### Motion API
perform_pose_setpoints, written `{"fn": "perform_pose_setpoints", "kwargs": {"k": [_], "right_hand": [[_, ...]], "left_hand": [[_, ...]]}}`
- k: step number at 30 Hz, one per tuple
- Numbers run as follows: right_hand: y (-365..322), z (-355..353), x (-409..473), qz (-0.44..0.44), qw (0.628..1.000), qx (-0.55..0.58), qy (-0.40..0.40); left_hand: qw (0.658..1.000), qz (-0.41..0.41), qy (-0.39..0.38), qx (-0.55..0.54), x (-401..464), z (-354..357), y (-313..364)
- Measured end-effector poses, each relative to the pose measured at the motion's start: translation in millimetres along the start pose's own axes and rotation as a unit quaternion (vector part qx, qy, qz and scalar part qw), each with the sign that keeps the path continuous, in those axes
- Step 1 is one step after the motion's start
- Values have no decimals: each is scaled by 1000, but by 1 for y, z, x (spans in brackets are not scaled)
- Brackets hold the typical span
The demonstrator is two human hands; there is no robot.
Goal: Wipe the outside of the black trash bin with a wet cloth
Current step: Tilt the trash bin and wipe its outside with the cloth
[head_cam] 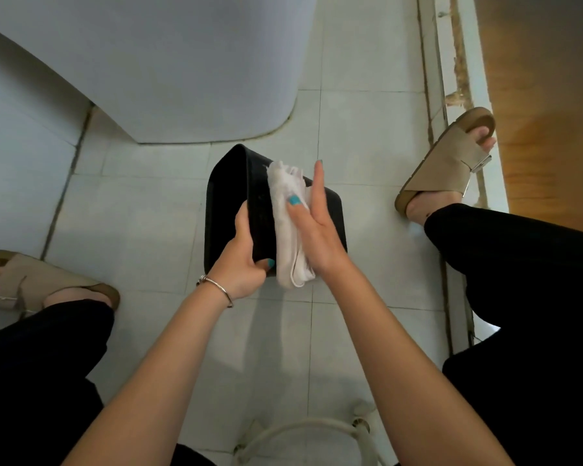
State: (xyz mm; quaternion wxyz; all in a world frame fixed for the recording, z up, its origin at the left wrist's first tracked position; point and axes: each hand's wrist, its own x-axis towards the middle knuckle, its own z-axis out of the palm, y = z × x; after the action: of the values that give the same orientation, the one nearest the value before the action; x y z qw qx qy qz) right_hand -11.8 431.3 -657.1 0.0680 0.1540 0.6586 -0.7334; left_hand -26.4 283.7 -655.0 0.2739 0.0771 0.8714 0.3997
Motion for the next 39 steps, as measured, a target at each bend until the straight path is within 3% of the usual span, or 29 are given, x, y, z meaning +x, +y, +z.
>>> {"fn": "perform_pose_setpoints", "kwargs": {"k": [9, 12, 18, 22, 26, 33, 39], "right_hand": [[14, -28, 21, 97, 992, 4, 84], [24, -41, 27, 109, 992, 11, 64], [37, -49, 32, 85, 986, -102, 102], [39, -53, 37, 68, 952, -280, 106], [48, -39, 33, 58, 961, -250, 102], [52, -24, 31, 10, 921, -371, 115], [47, -14, 30, -4, 917, -381, 117]], "left_hand": [[1000, -16, 11, -14, -1, 2, -2], [999, -33, 22, -27, -2, 2, -9], [998, -42, 19, -46, -5, 2, -13], [997, -39, 24, -56, -6, 4, -11], [998, -33, 24, -37, -6, 11, -5], [1000, -14, 5, 14, 7, 5, 0], [999, -18, 1, 47, 9, 3, -1]]}}
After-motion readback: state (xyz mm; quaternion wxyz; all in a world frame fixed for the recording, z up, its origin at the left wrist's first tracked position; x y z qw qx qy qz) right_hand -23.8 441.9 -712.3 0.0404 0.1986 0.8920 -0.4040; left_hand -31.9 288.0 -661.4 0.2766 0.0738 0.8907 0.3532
